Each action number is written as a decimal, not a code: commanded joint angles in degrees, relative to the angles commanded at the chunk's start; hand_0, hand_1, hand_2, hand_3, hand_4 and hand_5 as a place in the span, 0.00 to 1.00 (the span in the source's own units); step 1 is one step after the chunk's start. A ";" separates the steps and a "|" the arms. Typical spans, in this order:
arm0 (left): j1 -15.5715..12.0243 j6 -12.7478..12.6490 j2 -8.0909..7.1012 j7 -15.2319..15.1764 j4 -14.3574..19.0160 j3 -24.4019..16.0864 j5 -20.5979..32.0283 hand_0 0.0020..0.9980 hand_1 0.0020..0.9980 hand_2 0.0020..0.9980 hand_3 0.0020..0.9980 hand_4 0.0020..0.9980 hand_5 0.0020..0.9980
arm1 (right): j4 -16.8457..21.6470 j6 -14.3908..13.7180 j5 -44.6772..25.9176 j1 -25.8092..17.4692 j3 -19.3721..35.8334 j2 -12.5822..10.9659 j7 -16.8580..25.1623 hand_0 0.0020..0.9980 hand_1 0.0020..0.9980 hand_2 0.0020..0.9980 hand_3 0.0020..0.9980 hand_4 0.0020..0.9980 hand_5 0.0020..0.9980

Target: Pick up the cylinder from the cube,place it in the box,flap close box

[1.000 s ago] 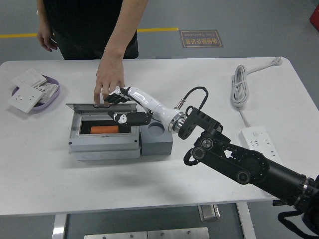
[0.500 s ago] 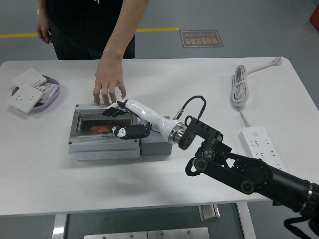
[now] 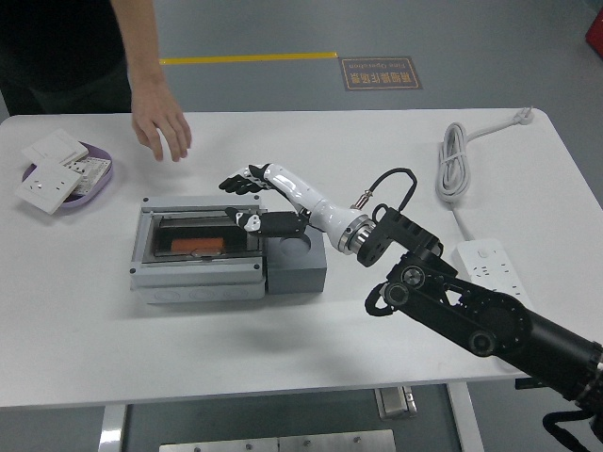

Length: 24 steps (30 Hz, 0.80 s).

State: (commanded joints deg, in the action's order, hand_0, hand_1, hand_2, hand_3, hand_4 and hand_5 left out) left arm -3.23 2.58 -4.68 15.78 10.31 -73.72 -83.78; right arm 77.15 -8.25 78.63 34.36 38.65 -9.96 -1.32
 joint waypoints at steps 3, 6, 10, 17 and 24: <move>0.01 0.00 -0.05 0.06 0.00 -0.06 -0.03 0.60 0.59 0.59 0.58 0.64 0.20 | -0.06 -0.04 -0.03 -0.84 2.53 -0.53 -0.01 0.78 0.73 0.74 0.71 0.62 0.28; 0.10 0.00 -0.12 0.08 0.00 -0.10 -0.08 0.60 0.59 0.59 0.58 0.64 0.20 | -0.18 -0.02 -0.08 -1.45 4.24 -0.77 -0.01 0.78 0.73 0.74 0.71 0.62 0.28; 0.34 0.04 -0.25 0.12 0.00 -0.16 -0.28 0.60 0.59 0.59 0.58 0.64 0.20 | -0.51 0.13 -0.14 -2.02 5.47 -0.60 -0.05 0.78 0.73 0.74 0.71 0.62 0.28; 0.77 0.11 -0.33 0.01 0.00 1.08 0.80 0.60 0.59 0.59 0.58 0.64 0.20 | -2.34 0.58 -0.58 -0.79 4.05 1.17 0.09 0.78 0.73 0.74 0.71 0.63 0.27; 0.51 -0.12 -1.80 -0.47 0.00 5.07 5.31 0.60 0.59 0.59 0.58 0.64 0.20 | -7.48 1.91 -3.59 7.97 -4.08 -1.30 0.78 0.78 0.74 0.74 0.71 0.63 0.28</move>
State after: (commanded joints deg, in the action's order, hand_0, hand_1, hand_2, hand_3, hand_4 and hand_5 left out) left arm -2.71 2.46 -6.48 15.30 10.31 -68.65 -78.47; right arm 69.67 -6.35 75.04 42.33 34.57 -11.26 -0.54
